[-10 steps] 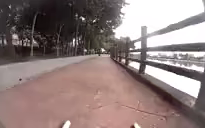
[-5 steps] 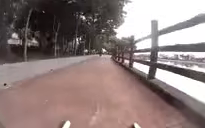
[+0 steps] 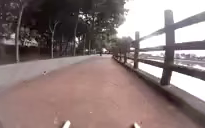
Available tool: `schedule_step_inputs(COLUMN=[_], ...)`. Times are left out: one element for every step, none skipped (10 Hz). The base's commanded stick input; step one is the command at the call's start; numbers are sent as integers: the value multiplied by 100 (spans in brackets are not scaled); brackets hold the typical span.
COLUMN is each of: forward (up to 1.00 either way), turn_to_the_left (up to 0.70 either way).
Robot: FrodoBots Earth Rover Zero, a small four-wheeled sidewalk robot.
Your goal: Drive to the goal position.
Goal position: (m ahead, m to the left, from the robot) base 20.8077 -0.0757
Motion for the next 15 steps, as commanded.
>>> schedule_step_inputs(forward=[100, 100, 100, 100, 100, 100, 100, 100, 100, 100, 100, 100, 100, 100, 100], turn_to_the_left=[0, 0, 0, 0, 0, 0, 0, 0, 0, 0, 0, 0, 0, 0, 0])
